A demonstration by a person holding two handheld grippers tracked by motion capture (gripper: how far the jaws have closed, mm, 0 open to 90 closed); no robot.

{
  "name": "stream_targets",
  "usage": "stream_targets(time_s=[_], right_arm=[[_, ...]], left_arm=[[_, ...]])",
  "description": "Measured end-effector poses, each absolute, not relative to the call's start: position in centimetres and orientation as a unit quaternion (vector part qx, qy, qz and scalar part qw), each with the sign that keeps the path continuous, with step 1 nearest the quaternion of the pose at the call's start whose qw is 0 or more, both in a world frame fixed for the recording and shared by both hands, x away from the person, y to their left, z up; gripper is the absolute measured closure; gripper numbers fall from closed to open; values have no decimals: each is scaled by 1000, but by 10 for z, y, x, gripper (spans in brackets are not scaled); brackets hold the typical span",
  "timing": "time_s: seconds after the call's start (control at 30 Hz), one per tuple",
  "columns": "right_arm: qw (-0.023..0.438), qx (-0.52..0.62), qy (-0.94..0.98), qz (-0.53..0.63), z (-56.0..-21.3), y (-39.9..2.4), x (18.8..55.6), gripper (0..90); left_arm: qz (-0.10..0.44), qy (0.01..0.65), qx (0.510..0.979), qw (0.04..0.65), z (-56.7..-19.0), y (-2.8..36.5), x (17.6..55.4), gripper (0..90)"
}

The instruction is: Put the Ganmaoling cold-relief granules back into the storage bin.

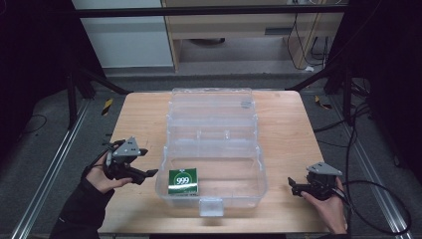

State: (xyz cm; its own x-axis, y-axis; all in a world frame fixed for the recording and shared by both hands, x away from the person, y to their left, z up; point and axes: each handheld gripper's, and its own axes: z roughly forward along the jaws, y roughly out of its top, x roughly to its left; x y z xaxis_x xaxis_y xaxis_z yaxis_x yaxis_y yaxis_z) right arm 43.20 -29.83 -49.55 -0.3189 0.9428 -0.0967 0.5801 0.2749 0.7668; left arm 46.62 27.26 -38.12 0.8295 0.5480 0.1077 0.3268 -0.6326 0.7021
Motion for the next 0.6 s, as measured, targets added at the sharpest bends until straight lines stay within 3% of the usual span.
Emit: stream_targets(time_s=[0.6], right_arm=[[283, 515, 743, 319, -496, -300, 431, 13]], left_arm=[[215, 426, 795, 374, -444, 315, 472, 245]])
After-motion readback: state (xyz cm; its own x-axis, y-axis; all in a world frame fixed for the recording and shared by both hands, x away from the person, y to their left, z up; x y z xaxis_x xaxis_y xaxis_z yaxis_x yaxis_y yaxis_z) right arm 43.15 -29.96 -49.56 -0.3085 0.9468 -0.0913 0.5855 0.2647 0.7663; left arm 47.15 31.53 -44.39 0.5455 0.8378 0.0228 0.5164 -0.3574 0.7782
